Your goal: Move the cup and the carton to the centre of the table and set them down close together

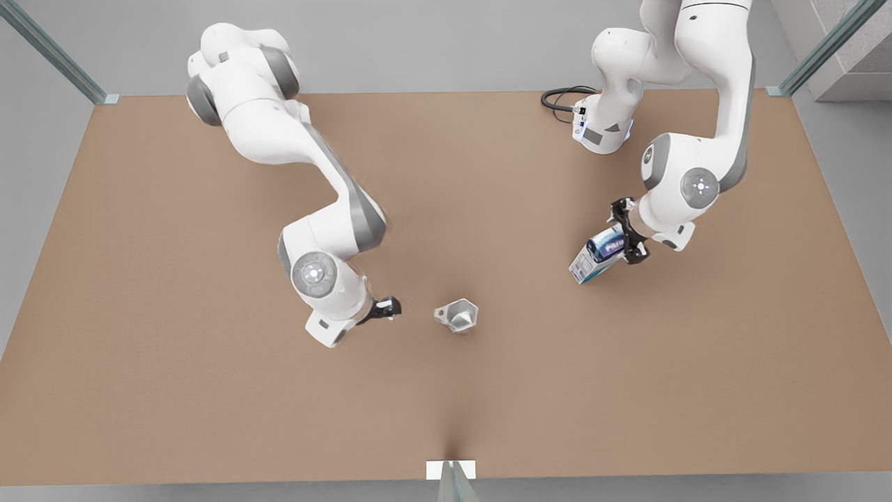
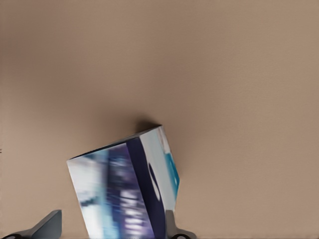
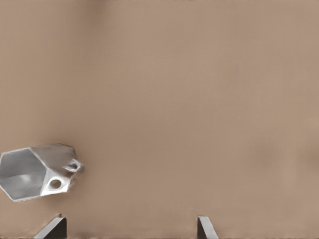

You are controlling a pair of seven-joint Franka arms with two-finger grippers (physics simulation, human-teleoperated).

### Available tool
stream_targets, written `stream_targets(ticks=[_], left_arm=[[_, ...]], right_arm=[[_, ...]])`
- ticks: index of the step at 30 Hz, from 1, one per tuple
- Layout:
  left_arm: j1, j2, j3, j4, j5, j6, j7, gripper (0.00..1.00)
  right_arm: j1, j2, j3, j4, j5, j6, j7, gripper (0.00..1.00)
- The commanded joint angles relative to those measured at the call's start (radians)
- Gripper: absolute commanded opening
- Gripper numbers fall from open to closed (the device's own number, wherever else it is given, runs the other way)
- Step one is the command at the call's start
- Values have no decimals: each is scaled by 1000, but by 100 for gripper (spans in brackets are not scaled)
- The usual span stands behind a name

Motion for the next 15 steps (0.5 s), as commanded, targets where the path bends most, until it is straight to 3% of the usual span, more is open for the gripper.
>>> stream_targets(ticks=[1,3,5,7,15], left_arm=[[-2,0,0,0,0,0,0,100],[-2,0,0,-20,0,31,0,100],[-2,0,0,-21,0,40,2,100],[-2,2,0,-21,0,43,0,100],[0,35,0,-21,-1,66,0,100]], right_arm=[[-35,-17,0,0,-25,-26,-17,100],[-155,-99,0,-40,-51,-53,-29,100],[-244,-345,1,-331,-53,56,-35,100],[-260,-492,1,-505,-106,112,-57,100],[-283,-492,-42,-462,-130,14,-149,100]])
